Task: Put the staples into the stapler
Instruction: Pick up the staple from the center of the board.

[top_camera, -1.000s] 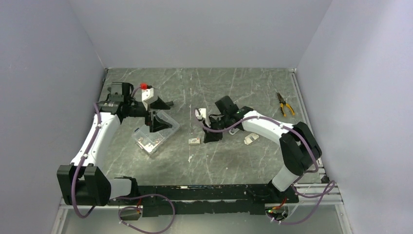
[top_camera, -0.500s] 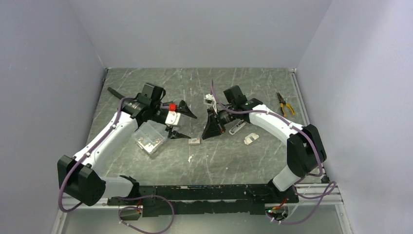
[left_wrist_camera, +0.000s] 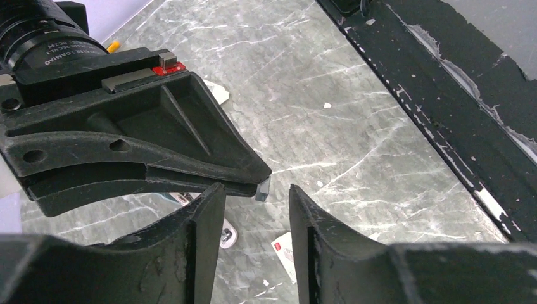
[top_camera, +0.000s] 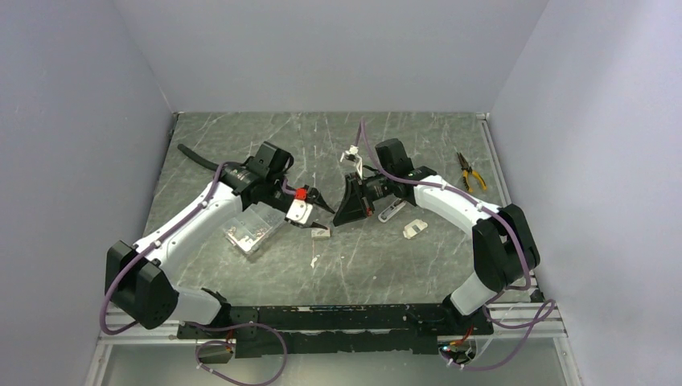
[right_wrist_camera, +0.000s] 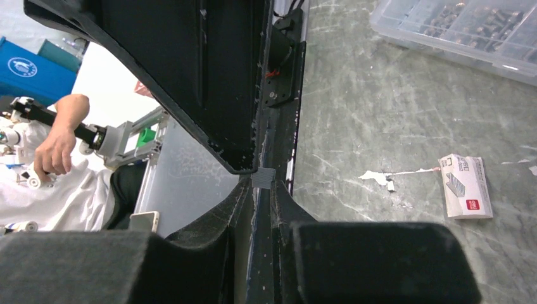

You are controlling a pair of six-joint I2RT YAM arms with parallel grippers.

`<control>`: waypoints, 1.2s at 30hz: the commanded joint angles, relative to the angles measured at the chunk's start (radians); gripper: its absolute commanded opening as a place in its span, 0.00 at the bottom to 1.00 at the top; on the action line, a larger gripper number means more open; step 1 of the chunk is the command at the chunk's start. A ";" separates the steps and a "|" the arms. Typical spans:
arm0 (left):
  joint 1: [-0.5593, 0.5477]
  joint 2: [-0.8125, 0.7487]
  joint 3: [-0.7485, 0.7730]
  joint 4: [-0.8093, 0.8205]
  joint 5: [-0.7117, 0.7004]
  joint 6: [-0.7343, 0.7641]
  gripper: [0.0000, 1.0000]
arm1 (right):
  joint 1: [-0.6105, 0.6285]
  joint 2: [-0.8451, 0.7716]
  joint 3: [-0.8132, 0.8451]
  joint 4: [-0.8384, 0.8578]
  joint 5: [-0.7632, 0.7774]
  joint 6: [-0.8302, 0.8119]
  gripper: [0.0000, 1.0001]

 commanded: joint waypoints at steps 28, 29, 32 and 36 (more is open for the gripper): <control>-0.017 0.022 -0.014 0.055 -0.044 0.066 0.28 | -0.016 -0.016 -0.013 0.138 -0.064 0.095 0.00; -0.016 0.022 -0.014 0.055 -0.043 0.066 0.27 | -0.016 -0.017 -0.015 0.139 -0.063 0.095 0.00; -0.018 0.022 -0.016 0.052 -0.043 0.068 0.27 | -0.017 -0.017 -0.016 0.144 -0.063 0.099 0.00; -0.020 0.023 -0.016 0.053 -0.038 0.066 0.27 | -0.017 -0.013 -0.014 0.145 -0.063 0.102 0.00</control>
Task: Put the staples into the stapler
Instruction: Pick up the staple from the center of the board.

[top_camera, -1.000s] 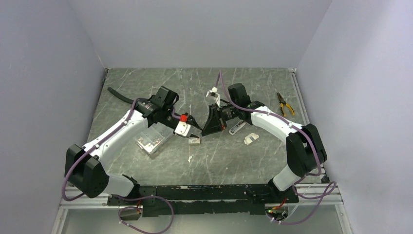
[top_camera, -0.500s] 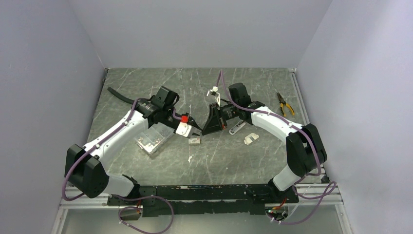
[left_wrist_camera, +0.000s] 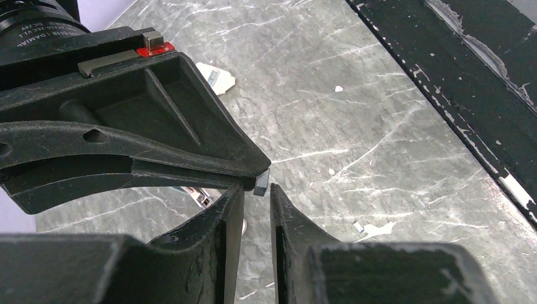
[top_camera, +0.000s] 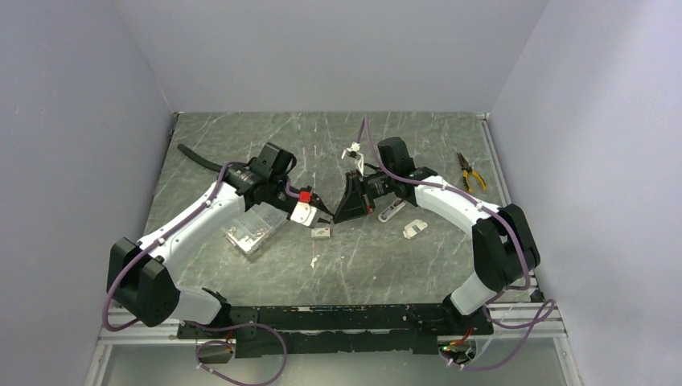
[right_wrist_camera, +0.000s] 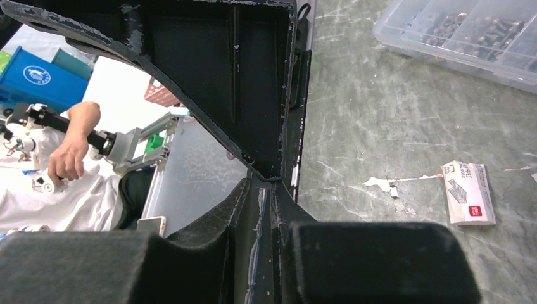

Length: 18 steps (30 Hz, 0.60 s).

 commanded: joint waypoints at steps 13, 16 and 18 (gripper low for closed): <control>-0.012 0.007 0.001 0.001 0.017 0.046 0.20 | -0.006 -0.011 0.001 0.036 -0.030 -0.004 0.00; -0.013 0.009 0.001 0.001 0.019 0.047 0.19 | -0.006 -0.009 0.004 0.032 -0.027 -0.005 0.00; -0.015 0.011 0.001 0.000 0.019 0.047 0.17 | -0.005 -0.007 0.004 0.030 -0.024 -0.005 0.00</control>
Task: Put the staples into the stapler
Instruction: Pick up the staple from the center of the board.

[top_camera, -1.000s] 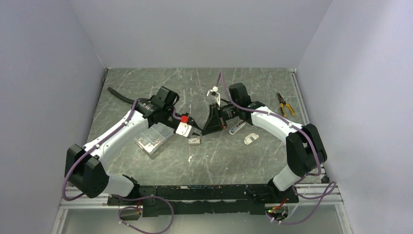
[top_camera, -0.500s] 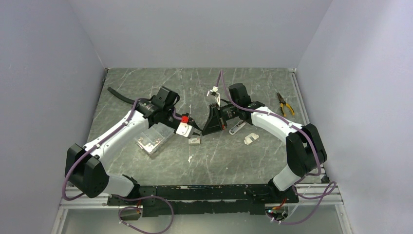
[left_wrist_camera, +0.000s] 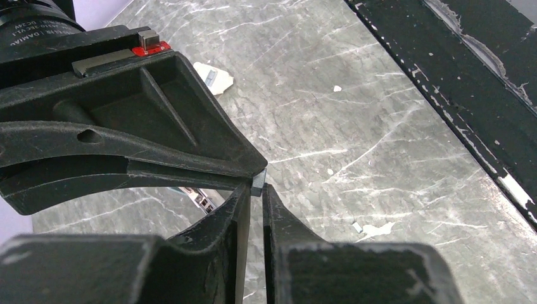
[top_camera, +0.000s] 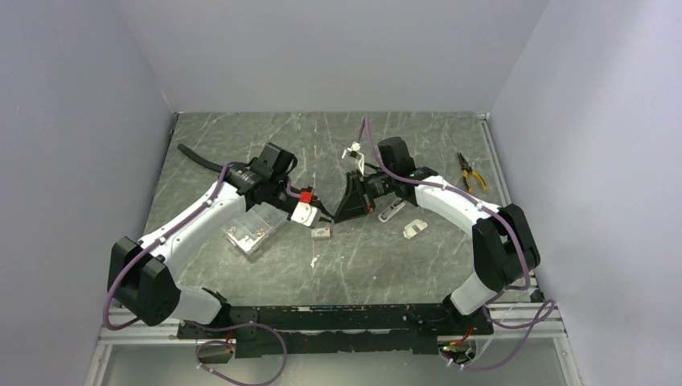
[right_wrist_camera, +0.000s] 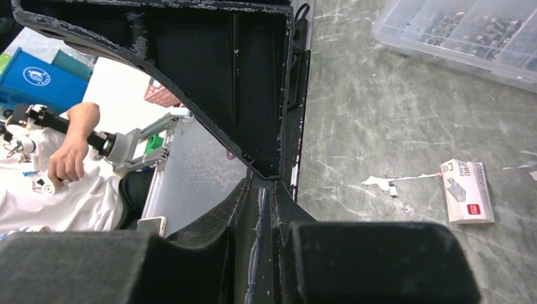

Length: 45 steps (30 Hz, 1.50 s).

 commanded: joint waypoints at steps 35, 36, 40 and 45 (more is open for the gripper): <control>-0.013 0.006 -0.130 0.335 -0.002 -0.551 0.03 | -0.157 -0.035 0.086 -0.300 0.059 -0.302 0.24; -0.012 0.013 -0.141 0.368 -0.006 -0.633 0.03 | -0.168 -0.041 0.086 -0.314 0.072 -0.321 0.24; -0.004 0.055 -0.138 0.441 -0.014 -0.820 0.03 | -0.202 -0.070 0.099 -0.378 0.135 -0.398 0.24; 0.002 0.113 -0.103 0.471 -0.023 -1.011 0.03 | -0.251 -0.125 0.078 -0.352 0.191 -0.401 0.24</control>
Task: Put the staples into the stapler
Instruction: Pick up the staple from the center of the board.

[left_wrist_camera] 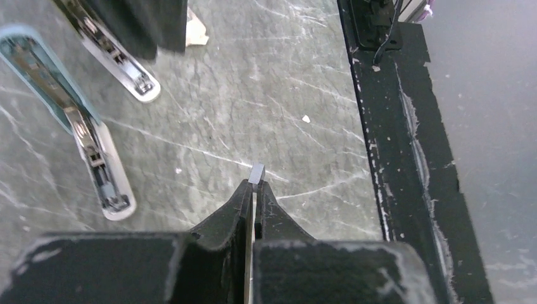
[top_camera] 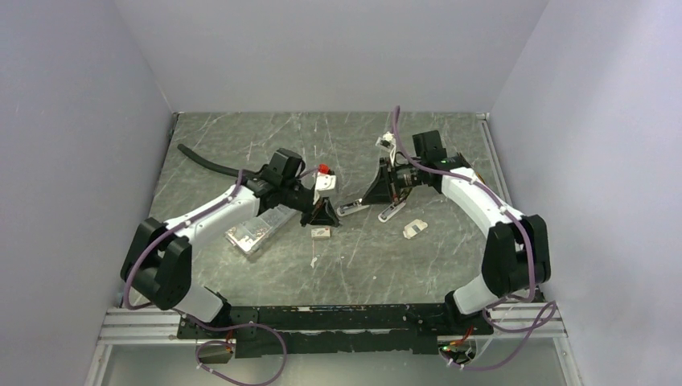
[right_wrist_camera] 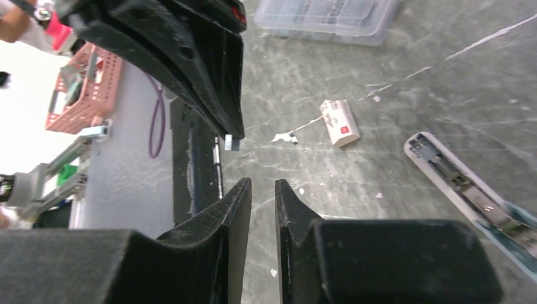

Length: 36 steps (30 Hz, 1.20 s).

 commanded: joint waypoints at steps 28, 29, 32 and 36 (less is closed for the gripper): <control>0.404 -0.072 -0.192 0.812 0.149 -1.233 0.03 | -0.116 -0.233 0.063 -0.013 0.260 -0.058 0.23; 0.413 -0.079 -0.200 0.826 0.145 -1.241 0.03 | -0.116 -0.237 0.060 -0.009 0.262 -0.054 0.23; 0.422 -0.102 -0.211 0.836 0.141 -1.240 0.03 | -0.116 -0.248 0.052 0.005 0.257 -0.037 0.22; 0.438 -0.137 -0.210 0.794 0.109 -1.222 0.03 | -0.116 -0.248 0.061 0.005 0.247 -0.025 0.22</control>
